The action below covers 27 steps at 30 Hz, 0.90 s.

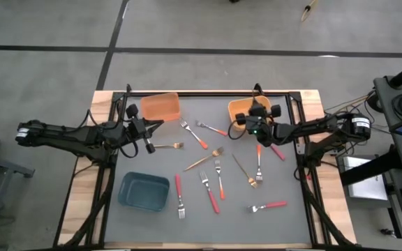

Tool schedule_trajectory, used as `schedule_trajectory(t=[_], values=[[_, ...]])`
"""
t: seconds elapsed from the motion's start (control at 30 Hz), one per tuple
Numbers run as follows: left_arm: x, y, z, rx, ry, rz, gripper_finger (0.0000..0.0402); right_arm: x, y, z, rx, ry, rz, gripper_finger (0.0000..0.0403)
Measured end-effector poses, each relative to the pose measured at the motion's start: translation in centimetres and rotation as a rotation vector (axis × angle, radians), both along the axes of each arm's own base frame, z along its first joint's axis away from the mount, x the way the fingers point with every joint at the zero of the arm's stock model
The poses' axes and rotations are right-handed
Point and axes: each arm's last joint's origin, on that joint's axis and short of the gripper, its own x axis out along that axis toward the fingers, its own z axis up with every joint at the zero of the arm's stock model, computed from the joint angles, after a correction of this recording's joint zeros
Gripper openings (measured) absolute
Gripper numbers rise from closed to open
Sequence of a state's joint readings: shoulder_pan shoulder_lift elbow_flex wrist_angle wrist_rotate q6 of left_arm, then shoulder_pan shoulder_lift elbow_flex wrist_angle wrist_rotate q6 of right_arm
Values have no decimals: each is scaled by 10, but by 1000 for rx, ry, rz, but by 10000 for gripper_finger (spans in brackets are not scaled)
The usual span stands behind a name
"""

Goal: Sort silverware by color (type)
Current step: Put the gold fork into the yellow bin

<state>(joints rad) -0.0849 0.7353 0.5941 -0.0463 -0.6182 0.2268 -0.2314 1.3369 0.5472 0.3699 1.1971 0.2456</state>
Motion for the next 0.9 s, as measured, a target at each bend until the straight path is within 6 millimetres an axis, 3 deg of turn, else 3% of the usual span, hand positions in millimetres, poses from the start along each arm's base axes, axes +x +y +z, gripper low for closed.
schedule_trajectory(t=[0.33,0.9], values=[[0,0,0,0,0,0,0,-16,4,-22,27,-16,-18,13],[0,0,0,0,0,0,0,-17,4,-23,28,-9,-19,13]])
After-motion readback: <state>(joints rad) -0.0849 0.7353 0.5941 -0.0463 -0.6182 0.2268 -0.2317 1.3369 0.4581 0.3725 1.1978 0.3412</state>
